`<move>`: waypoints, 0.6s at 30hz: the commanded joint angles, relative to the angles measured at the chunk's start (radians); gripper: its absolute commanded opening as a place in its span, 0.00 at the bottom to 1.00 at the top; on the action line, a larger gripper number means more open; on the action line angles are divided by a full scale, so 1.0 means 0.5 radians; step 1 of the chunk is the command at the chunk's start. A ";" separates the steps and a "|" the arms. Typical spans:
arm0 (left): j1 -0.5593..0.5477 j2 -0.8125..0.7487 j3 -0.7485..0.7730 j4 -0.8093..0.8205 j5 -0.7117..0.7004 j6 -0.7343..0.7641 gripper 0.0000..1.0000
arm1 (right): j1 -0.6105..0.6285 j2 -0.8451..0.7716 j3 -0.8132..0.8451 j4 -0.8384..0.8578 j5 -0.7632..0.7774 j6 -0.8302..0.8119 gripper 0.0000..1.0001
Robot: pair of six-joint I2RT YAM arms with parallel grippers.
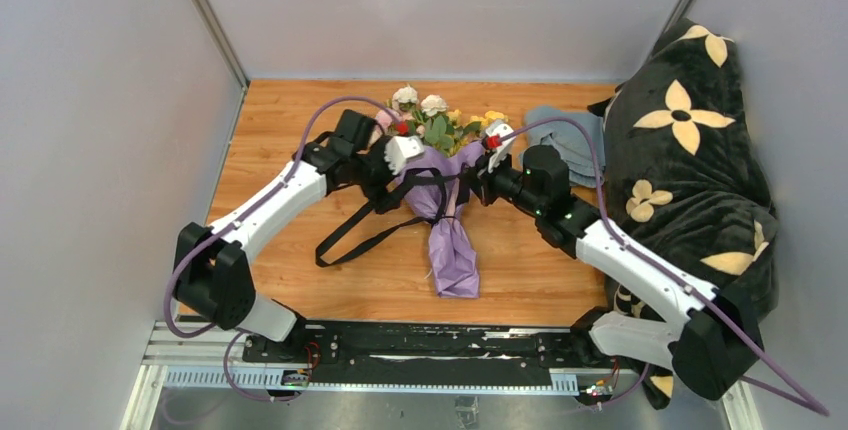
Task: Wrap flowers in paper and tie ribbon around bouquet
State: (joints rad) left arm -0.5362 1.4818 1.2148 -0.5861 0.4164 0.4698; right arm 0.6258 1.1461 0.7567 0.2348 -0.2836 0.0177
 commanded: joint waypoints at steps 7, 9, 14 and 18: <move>0.428 -0.006 -0.711 0.013 -0.809 0.281 0.92 | -0.021 -0.163 0.433 -0.314 -0.125 -0.188 0.00; 0.428 0.109 -0.741 0.050 -0.934 0.282 0.92 | -0.021 -0.155 0.481 -0.338 -0.137 -0.196 0.00; 0.443 0.216 -0.793 0.104 -1.112 0.300 0.88 | -0.022 -0.206 0.548 -0.378 -0.135 -0.222 0.00; 0.443 0.250 -0.840 0.004 -1.082 0.351 0.72 | -0.024 -0.244 0.598 -0.442 -0.083 -0.281 0.00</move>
State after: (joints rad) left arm -0.3210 1.5467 0.8516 -0.5739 -0.0715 0.5995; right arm 0.6254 1.0584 1.0065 0.0593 -0.3325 -0.0799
